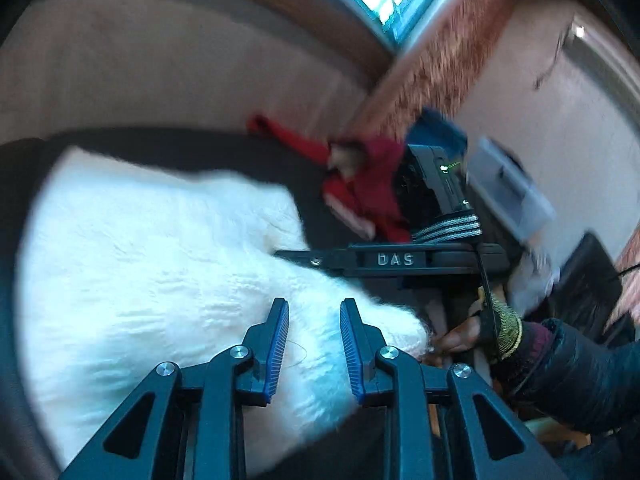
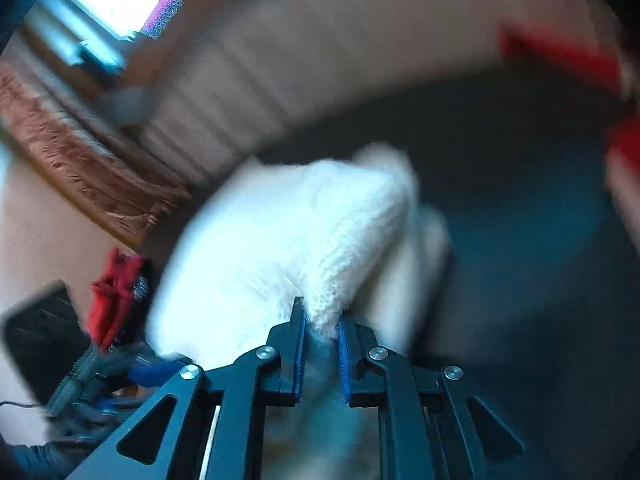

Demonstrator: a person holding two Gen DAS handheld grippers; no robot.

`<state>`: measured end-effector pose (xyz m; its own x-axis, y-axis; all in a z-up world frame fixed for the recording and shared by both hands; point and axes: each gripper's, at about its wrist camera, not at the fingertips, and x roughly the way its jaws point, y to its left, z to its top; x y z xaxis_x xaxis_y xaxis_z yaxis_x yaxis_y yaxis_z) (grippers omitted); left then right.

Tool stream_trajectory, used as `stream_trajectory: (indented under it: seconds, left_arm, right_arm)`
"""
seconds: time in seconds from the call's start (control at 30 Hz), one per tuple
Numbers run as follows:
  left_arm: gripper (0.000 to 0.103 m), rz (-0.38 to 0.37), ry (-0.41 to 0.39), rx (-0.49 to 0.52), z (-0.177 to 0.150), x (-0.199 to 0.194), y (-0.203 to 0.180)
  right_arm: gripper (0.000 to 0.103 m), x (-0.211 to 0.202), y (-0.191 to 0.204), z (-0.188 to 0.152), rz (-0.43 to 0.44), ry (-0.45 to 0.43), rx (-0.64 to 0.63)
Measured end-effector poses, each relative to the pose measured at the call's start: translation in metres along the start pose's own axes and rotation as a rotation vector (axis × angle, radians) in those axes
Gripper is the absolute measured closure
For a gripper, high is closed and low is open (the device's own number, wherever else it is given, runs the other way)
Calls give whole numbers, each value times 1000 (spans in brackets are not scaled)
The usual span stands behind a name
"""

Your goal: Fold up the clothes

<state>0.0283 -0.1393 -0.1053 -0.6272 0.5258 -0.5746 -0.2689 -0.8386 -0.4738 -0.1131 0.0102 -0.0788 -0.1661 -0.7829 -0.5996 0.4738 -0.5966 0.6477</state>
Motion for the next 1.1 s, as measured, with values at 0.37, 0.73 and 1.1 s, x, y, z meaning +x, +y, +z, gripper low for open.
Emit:
stream_trajectory:
  seconds: [0.37,0.73,1.1]
  left_arm:
    - [83,-6,129,38,-10,37,-23]
    - [80,59,-49,33,-3,-26,-34]
    - [79,287,-18,-38,-37,-11,-6]
  right_arm:
    - [85,-14,-9,15,10,15,-36]
    - [64,-68,76,30,-6,-186,-195]
    - [3,9,52,-40,-301,-86,-271]
